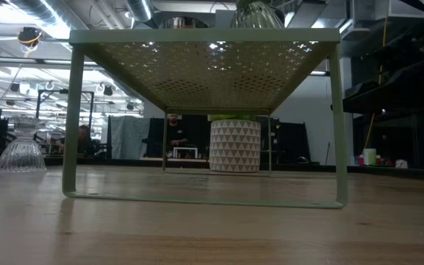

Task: Pick & Place candle stick holders
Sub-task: Put the top green vase candle holder on the shelf, then put the transparent vase candle holder on the shelf

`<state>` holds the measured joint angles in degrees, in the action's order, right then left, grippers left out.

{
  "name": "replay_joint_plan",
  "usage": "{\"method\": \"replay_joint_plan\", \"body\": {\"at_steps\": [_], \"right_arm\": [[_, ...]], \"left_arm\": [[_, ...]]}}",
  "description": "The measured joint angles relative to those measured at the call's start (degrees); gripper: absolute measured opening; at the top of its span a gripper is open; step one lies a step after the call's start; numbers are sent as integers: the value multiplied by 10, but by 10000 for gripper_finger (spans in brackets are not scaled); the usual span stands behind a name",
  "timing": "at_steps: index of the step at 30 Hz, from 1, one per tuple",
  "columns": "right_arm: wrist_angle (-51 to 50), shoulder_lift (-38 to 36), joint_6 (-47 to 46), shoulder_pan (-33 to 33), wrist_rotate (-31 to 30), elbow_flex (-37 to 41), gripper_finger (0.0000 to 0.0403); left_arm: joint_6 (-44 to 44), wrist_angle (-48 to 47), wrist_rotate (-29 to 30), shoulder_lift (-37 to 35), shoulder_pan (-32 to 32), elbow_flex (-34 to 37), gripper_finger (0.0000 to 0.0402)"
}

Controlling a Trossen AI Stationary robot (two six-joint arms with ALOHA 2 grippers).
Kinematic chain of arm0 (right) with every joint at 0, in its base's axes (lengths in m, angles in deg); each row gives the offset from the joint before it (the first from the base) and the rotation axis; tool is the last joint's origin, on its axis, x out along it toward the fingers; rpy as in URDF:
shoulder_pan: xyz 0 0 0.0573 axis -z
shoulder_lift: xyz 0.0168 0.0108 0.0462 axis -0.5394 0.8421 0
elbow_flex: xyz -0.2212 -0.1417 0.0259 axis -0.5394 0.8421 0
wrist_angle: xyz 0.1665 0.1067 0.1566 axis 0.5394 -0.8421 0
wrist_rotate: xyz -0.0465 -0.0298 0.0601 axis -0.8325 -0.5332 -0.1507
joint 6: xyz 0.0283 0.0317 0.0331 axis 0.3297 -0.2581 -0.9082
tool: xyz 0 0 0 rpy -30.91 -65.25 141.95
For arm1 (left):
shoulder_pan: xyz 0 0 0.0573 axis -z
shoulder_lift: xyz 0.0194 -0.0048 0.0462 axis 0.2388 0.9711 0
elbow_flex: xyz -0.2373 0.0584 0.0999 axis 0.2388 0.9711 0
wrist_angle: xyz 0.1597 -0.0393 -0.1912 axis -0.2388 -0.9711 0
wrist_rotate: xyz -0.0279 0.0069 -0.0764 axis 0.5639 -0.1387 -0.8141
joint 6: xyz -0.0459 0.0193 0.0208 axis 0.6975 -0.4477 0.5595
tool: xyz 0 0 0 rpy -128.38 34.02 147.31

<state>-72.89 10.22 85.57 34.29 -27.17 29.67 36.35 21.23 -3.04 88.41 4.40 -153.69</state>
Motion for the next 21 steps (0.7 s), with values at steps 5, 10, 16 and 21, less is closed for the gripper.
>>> {"method": "replay_joint_plan", "body": {"at_steps": [5,10,16,21], "right_arm": [[0,0,0,0,0,0,399],[0,0,0,0,0,0,399],[0,0,0,0,0,0,399],[0,0,0,0,0,0,399]], "left_arm": [[5,0,2,0,0,0,72],[13,1,20,0,0,0,86],[14,1,20,0,0,0,108],[29,1,24,0,0,0,126]]}}
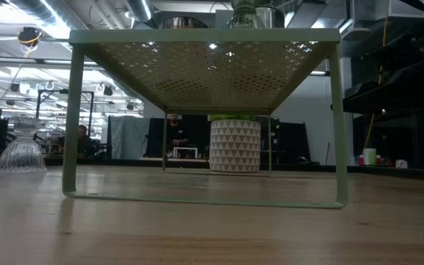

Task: Pick & Place candle stick holders
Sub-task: Put the transparent vase candle holder on the shelf

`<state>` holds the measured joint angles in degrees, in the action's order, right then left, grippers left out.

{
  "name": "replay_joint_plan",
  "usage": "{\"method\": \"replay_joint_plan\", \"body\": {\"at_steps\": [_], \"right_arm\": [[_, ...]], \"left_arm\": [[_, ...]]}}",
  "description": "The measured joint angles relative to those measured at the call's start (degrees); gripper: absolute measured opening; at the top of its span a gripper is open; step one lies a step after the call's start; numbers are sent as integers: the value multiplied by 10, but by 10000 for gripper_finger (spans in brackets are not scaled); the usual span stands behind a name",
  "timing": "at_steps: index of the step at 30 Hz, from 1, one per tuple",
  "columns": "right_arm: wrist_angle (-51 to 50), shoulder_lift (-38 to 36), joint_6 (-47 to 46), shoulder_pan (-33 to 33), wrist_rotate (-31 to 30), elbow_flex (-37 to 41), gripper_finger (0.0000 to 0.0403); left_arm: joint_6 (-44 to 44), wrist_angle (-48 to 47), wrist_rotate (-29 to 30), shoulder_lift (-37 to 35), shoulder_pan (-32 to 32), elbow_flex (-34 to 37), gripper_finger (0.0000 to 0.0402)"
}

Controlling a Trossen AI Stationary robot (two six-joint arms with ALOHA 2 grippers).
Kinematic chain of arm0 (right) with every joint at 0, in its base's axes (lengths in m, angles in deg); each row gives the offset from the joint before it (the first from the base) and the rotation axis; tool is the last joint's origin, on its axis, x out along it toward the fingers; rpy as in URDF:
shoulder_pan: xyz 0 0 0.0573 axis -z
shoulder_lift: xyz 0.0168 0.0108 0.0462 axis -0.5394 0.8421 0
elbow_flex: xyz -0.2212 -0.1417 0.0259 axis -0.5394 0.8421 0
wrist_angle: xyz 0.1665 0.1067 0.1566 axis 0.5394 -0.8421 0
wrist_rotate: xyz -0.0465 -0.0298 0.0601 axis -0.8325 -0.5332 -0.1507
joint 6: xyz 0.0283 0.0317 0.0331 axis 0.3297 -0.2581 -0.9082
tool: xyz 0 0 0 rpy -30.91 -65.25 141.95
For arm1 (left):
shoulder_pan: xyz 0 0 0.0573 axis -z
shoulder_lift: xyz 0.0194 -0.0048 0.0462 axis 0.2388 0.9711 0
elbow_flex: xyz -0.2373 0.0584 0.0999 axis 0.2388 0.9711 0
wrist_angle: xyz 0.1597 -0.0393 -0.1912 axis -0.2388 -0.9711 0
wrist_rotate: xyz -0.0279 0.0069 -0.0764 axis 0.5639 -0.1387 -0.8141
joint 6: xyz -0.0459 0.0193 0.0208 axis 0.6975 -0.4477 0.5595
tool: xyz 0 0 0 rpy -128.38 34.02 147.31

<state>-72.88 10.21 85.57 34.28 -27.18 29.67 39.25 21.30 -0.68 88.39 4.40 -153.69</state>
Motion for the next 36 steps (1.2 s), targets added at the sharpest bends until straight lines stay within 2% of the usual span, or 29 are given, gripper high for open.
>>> {"method": "replay_joint_plan", "body": {"at_steps": [9,15,26,36], "right_arm": [[0,0,0,0,0,0,399],[0,0,0,0,0,0,399],[0,0,0,0,0,0,399],[0,0,0,0,0,0,399]], "left_arm": [[0,-1,17,-4,9,0,137],[4,-1,14,-33,27,0,134],[101,-64,13,-88,43,0,132],[144,-118,-11,-117,50,0,116]]}}
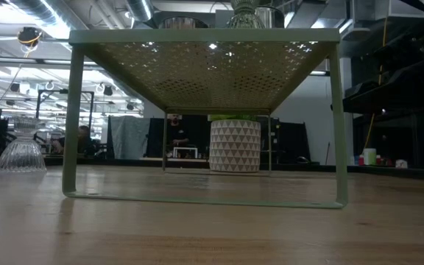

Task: Pick & Place candle stick holders
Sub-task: Put the transparent vase candle holder on the shelf

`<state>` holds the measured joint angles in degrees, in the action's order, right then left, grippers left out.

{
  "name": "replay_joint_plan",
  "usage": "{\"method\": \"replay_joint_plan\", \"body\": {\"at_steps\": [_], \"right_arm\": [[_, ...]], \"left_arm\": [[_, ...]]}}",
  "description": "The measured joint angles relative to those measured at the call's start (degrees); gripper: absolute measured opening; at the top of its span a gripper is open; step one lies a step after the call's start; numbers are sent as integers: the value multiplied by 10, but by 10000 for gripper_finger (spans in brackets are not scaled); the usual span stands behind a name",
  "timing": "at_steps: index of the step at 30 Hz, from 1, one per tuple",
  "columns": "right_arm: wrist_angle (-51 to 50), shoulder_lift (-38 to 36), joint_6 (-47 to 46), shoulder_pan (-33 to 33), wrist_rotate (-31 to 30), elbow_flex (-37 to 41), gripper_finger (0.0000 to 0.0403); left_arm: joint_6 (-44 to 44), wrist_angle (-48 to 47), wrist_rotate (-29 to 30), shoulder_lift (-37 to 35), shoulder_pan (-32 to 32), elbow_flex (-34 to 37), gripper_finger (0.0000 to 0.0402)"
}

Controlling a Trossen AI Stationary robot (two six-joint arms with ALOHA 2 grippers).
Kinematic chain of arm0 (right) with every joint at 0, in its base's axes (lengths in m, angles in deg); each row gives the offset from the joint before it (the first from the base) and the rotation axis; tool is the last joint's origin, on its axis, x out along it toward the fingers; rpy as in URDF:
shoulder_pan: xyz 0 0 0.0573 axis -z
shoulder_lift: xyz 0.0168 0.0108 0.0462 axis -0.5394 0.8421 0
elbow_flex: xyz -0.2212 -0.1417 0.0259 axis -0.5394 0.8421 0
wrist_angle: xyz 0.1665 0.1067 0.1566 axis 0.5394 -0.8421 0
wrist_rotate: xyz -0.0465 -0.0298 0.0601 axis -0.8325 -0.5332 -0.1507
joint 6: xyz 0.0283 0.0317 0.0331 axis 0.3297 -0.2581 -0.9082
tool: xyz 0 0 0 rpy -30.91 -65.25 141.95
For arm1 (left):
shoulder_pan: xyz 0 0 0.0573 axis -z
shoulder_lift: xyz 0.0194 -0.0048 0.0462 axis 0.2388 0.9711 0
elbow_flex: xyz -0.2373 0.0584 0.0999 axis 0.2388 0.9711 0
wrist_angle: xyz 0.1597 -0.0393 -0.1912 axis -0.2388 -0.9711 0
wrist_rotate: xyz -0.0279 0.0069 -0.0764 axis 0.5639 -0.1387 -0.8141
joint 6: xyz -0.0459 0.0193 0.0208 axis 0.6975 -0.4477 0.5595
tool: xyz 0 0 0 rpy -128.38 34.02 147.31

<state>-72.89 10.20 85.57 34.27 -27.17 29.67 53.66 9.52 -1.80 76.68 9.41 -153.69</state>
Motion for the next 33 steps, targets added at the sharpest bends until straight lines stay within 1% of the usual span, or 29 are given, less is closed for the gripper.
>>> {"method": "replay_joint_plan", "body": {"at_steps": [12,22,30,33], "right_arm": [[0,0,0,0,0,0,399],[0,0,0,0,0,0,399],[0,0,0,0,0,0,399],[0,0,0,0,0,0,399]], "left_arm": [[37,-16,6,-36,4,0,91],[124,-112,72,-38,4,0,77],[143,-131,91,-38,19,0,74],[144,-122,106,-43,27,19,71]]}}
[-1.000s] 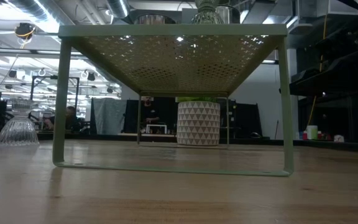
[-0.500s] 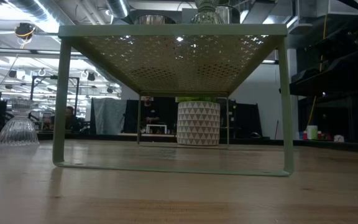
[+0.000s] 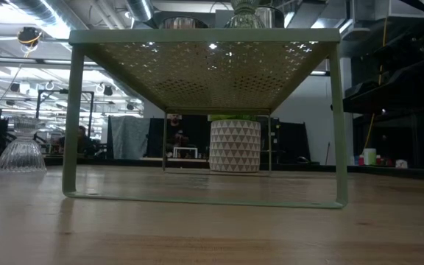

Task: Pick & Place candle stick holders
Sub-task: Put the transparent vase candle holder on the shelf

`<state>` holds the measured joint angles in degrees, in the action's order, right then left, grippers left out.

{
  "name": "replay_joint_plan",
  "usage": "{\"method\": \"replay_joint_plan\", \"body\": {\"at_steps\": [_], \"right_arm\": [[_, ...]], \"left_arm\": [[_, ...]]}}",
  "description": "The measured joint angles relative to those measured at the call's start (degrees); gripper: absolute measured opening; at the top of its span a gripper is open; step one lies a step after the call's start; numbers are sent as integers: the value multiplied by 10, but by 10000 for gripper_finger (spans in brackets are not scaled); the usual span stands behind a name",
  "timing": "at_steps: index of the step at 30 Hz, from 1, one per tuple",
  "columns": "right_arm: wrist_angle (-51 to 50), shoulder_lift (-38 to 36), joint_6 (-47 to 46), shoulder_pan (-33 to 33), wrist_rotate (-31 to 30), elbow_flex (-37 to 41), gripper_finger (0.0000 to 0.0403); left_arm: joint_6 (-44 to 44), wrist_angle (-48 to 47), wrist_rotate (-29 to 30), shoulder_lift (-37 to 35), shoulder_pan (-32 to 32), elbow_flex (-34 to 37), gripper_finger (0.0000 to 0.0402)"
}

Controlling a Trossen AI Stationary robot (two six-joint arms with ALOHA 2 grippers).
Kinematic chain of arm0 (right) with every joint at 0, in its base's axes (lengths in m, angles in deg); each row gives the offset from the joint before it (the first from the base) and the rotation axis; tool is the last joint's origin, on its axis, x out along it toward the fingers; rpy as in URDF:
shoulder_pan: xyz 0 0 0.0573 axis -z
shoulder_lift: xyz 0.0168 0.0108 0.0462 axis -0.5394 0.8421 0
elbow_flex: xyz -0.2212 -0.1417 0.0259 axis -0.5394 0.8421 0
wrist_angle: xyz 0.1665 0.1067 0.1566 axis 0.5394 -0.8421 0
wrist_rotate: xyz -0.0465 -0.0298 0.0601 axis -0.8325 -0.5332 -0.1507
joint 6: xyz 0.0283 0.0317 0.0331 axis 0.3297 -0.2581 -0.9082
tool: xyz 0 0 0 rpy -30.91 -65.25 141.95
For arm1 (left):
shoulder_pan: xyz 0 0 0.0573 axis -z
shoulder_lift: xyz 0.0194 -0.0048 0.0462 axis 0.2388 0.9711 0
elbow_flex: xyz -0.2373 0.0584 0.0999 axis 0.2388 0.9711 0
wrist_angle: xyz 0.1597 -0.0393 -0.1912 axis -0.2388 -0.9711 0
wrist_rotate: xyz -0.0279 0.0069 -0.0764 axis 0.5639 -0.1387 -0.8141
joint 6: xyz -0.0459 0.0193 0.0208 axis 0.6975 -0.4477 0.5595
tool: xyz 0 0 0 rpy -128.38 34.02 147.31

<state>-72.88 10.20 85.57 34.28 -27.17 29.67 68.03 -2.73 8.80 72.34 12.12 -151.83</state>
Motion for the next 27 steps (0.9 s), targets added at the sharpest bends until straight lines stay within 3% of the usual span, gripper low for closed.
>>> {"method": "replay_joint_plan", "body": {"at_steps": [6,15,21,27], "right_arm": [[0,0,0,0,0,0,399],[0,0,0,0,0,0,399],[0,0,0,0,0,0,399],[0,0,0,0,0,0,399]], "left_arm": [[32,55,31,-64,5,130,64],[115,161,29,-230,-47,346,33],[231,162,74,-306,-86,438,14],[333,159,76,-340,-128,509,12]]}}
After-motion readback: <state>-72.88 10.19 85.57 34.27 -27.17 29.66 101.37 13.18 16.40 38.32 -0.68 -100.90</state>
